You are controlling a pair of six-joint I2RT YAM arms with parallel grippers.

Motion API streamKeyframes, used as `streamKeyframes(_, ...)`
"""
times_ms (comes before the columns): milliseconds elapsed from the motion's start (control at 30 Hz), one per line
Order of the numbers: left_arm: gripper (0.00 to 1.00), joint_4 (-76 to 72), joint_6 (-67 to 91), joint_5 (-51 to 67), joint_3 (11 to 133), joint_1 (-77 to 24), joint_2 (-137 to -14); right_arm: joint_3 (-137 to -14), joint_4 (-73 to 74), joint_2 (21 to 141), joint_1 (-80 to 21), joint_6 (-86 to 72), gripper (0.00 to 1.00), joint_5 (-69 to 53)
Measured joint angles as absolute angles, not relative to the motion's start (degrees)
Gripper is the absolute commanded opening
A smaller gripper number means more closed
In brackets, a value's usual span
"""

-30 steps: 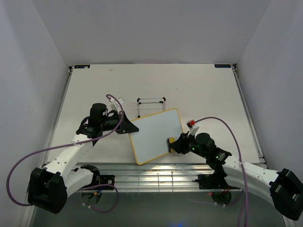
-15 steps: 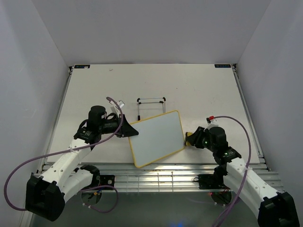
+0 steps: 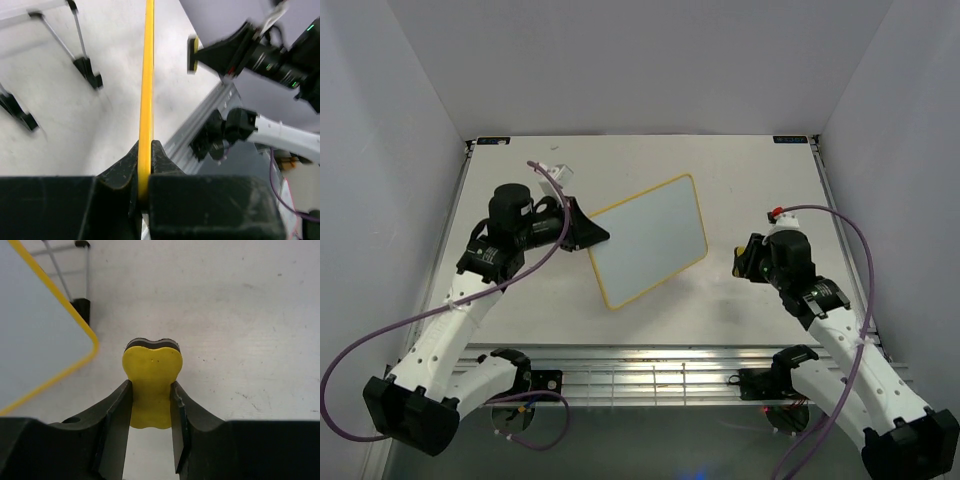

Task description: Erase the whiteboard

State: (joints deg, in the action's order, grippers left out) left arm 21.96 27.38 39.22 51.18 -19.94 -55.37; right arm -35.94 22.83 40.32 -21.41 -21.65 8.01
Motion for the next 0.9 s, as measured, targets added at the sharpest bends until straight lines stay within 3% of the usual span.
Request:
streamKeyframes(167,0.0,24.2,26.2,34.6,66.9,-19.8,-62.1,-32.6,23.0,47.5,-21.4,-20.9,0.22,7.5)
streamKeyframes(333,0.0,21.3,25.4,34.9,72.3,-19.6,-65.6,-30.6,21.7,52.6,-21.4,-20.9,0.32,7.2)
streamKeyframes(500,0.0,17.7,21.2,41.4,75.4,-18.2,-72.2,-29.2,19.6,56.3,-21.3,-21.1,0.57,7.3)
streamKeyframes(567,0.0,17.1,18.8,45.4,78.5,-16.7,-76.8,-29.0,19.4,57.4,-21.3,-21.3,0.62,7.1)
streamKeyframes(900,0.0,-0.6,16.4,66.2,76.7,-3.6,-89.1,-28.5,19.7,53.5,-21.3,-21.5,0.67,5.6)
